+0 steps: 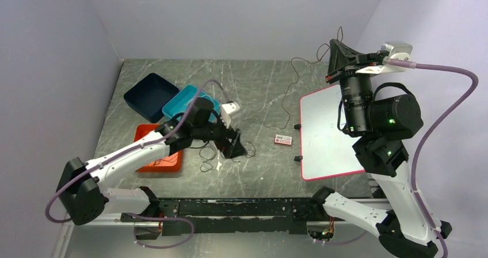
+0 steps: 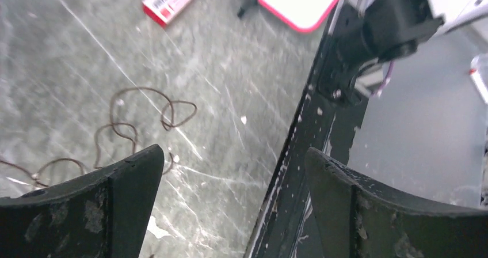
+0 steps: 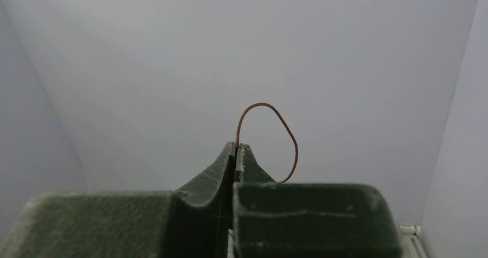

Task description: Untangle the cables

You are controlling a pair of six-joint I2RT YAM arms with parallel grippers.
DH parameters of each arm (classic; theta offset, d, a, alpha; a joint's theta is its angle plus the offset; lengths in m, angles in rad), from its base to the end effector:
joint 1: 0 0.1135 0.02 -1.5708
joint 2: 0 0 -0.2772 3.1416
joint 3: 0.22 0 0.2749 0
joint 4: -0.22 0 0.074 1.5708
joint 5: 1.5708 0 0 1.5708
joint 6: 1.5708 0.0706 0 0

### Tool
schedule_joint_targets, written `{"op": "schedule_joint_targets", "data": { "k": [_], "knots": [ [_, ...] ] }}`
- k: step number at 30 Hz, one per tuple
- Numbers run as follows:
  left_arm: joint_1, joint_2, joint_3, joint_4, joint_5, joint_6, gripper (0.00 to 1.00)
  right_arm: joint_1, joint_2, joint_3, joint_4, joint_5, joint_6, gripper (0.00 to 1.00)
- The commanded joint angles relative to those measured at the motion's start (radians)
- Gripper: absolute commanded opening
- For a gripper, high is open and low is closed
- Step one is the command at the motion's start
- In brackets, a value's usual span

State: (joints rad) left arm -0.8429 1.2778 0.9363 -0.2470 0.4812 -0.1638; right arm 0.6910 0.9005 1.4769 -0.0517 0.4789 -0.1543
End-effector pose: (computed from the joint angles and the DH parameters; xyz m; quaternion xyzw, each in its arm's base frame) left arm 0.1928 -0.2654 0.2697 0.3912 0.7701 -0.4050 0.2999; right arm 0.1427 0.0758 0.5957 -0.0117 0.5268 0.1089 0.8429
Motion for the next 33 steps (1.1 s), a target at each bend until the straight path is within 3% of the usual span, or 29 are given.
{"op": "schedule_joint_targets", "data": {
  "k": [1, 8, 16, 23, 33],
  "knots": [
    [0.070, -0.060, -0.033, 0.108, 0.102, -0.044, 0.96, -0.005, -0.014, -0.006, -0.024, -0.007, 0.017, 0.00],
    [0.105, -0.161, -0.033, 0.057, -0.019, -0.005, 0.97, -0.005, -0.005, -0.002, -0.046, -0.042, 0.033, 0.00],
    [0.109, -0.269, -0.027, 0.332, -0.080, 0.020, 0.99, -0.005, 0.033, 0.046, -0.122, -0.168, 0.092, 0.00],
    [0.108, -0.212, 0.085, 0.479, -0.078, 0.114, 1.00, -0.005, 0.061, 0.058, -0.147, -0.319, 0.171, 0.00],
    [0.113, -0.154, 0.173, 0.531, -0.099, 0.205, 0.96, -0.005, 0.085, 0.055, -0.136, -0.583, 0.209, 0.00]
  ]
}}
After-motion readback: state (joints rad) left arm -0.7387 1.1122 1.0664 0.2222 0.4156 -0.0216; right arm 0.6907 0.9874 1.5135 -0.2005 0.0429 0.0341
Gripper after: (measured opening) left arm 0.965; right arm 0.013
